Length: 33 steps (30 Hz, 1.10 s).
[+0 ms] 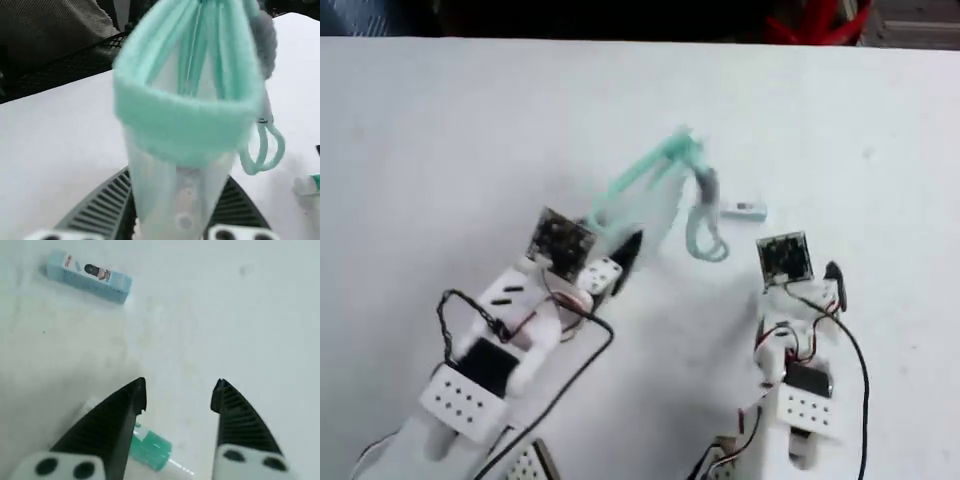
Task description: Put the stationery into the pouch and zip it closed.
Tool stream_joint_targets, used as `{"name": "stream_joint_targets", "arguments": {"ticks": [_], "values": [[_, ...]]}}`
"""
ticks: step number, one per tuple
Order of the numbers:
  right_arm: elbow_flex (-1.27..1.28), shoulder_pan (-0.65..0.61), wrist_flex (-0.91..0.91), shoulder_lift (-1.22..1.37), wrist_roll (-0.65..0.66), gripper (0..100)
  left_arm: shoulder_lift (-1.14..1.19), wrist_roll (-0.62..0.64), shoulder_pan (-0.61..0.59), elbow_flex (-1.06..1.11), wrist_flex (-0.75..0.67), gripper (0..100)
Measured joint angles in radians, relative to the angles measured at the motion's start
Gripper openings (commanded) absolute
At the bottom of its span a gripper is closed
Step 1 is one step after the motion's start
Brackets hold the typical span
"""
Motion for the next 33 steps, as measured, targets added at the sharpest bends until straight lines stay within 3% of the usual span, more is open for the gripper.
{"name": "stream_joint_targets", "arguments": {"ticks": [10, 33], "values": [[0.006, -0.021, 0.221, -0.064, 0.0, 21.4, 0.002, 0.0, -0.006, 0.0, 0.0, 18], [0.008, -0.023, 0.232, -0.074, 0.002, 21.4, 0.002, 0.0, 0.041, 0.003, 0.002, 18]]}}
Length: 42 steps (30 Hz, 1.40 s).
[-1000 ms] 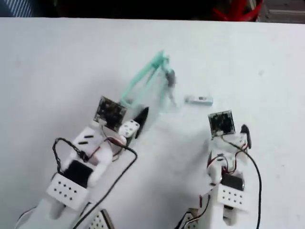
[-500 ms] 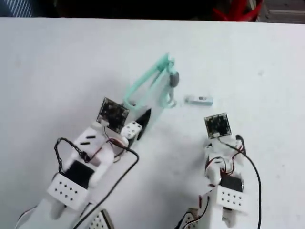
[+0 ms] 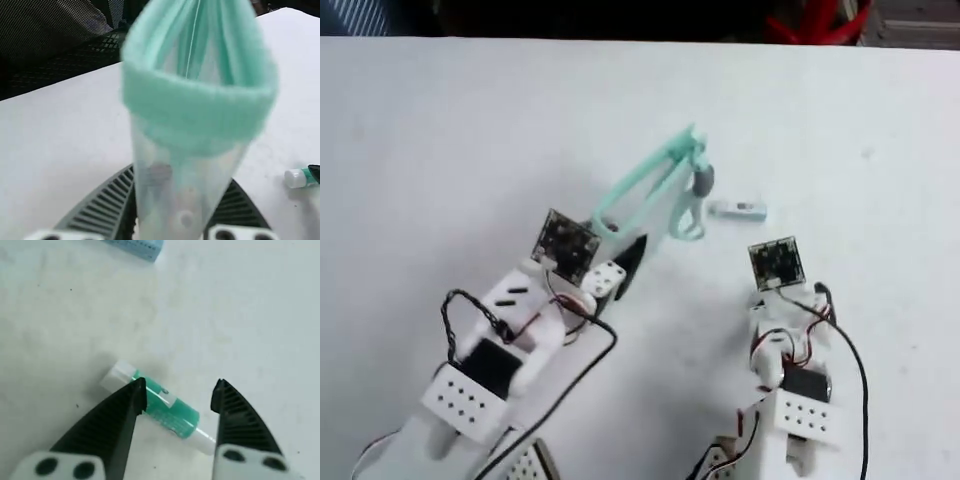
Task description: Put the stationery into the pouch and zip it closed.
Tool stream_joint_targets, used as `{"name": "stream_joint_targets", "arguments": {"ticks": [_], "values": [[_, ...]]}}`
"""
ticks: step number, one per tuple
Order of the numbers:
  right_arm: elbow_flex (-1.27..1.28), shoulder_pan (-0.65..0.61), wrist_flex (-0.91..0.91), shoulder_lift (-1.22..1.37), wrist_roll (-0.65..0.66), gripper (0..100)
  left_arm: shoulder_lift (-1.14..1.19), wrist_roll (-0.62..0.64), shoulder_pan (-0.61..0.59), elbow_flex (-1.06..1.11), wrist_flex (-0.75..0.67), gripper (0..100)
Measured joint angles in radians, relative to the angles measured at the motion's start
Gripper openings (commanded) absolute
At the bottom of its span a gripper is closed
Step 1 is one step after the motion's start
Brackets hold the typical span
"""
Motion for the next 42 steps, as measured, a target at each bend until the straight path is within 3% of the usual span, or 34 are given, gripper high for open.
{"name": "stream_joint_targets", "arguments": {"ticks": [33, 42], "values": [[0.0, 0.0, 0.0, 0.0, 0.0, 21.4, 0.0, 0.0, -0.044, 0.0, 0.0, 18], [0.0, 0.0, 0.0, 0.0, 0.0, 21.4, -0.003, 0.0, 0.014, 0.0, 0.018, 18]]}}
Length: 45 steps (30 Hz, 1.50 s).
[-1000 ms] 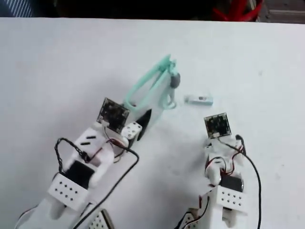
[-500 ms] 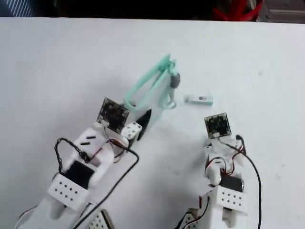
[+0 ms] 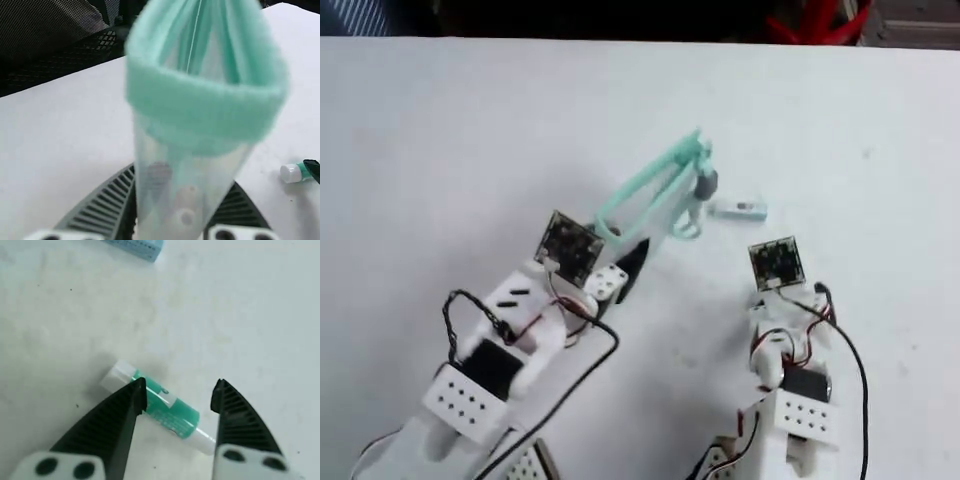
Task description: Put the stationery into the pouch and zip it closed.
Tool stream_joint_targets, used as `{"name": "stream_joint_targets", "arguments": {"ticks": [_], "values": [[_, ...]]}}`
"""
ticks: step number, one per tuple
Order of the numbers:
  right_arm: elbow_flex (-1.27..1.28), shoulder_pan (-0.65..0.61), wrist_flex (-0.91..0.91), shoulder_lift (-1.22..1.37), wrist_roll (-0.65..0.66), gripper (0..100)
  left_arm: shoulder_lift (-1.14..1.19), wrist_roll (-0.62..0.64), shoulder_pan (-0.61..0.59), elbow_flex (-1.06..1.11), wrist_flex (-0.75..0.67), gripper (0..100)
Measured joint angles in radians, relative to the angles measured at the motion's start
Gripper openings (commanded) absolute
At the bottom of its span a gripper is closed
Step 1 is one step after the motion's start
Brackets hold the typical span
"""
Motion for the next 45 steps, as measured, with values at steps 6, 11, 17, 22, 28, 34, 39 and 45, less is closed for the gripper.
{"name": "stream_joint_targets", "arguments": {"ticks": [6, 11, 17, 22, 28, 34, 39, 45], "values": [[0.0, 0.0, 0.0, 0.0, 0.0, 21.4, 0.0, 0.0, -0.066, 0.0, 0.0, 18], [0.0, -0.097, 0.0, 0.0, -0.002, 21.4, 0.0, 0.003, -0.095, 0.0, -0.008, 18], [0.002, -0.204, 0.037, -0.009, 0.0, 21.4, 0.0, 0.0, -0.028, 0.012, -0.014, 18], [-0.012, -0.144, 0.037, -0.014, -0.003, 21.4, 0.0, 0.0, -0.026, 0.012, -0.014, 18], [-0.092, 0.025, 0.057, -0.132, -0.002, 21.4, 0.0, 0.0, -0.026, 0.012, -0.014, 18], [-0.098, 0.057, 0.153, -0.348, -0.15, 21.5, 0.0, 0.0, -0.026, 0.012, -0.014, 18], [-0.104, -0.015, 0.285, -0.537, -0.287, 21.5, 0.0, 0.0, -0.026, 0.012, -0.014, 18], [-0.236, -0.172, 0.443, -0.502, -0.311, 21.5, 0.0, 0.0, -0.026, 0.012, -0.014, 18]]}}
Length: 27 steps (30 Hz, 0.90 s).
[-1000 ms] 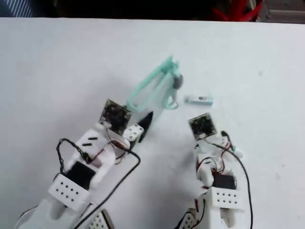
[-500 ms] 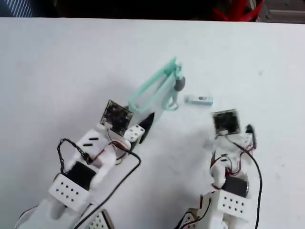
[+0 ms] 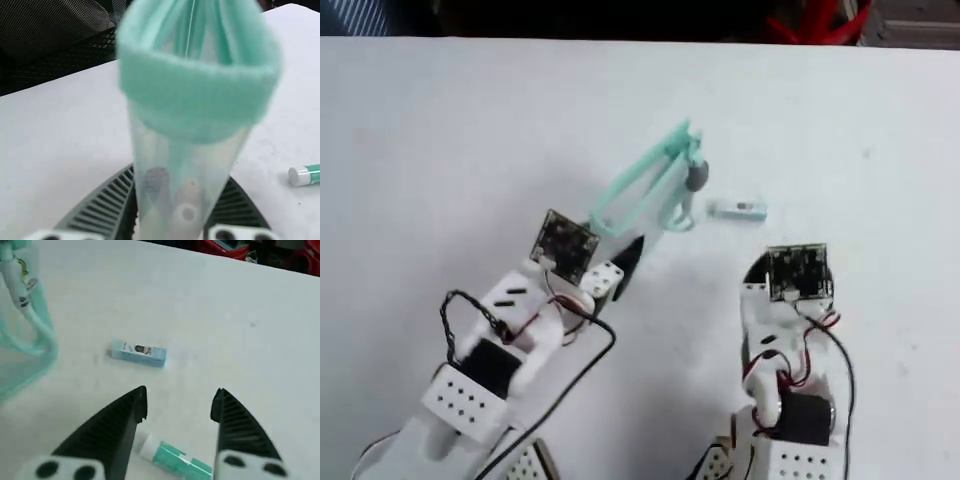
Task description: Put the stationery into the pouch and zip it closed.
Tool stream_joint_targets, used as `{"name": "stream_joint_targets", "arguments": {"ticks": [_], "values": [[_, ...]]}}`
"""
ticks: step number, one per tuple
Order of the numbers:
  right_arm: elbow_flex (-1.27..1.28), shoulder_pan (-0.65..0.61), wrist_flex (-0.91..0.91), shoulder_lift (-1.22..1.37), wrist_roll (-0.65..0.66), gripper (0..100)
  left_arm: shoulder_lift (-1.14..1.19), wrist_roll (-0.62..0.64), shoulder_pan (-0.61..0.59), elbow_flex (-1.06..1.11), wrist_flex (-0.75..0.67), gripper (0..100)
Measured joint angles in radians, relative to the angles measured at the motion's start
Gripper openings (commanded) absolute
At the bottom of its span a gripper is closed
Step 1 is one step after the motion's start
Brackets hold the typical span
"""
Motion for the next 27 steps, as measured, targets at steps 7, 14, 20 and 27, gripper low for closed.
{"name": "stream_joint_targets", "arguments": {"ticks": [7, 14, 20, 27], "values": [[-0.245, -0.02, 0.17, 0.184, -0.003, 21.5, 0.0, 0.0, 0.0, 0.0, 0.0, 18], [-0.377, -0.091, 0.255, 0.488, 0.04, 21.5, 0.0, 0.0, 0.0, 0.0, 0.0, 18], [-0.384, -0.178, 0.267, 0.605, 0.172, 21.5, 0.0, 0.0, 0.0, 0.0, 0.0, 18], [-0.305, -0.189, 0.218, 0.609, 0.192, 19.3, 0.0, 0.0, 0.0, 0.0, 0.0, 18]]}}
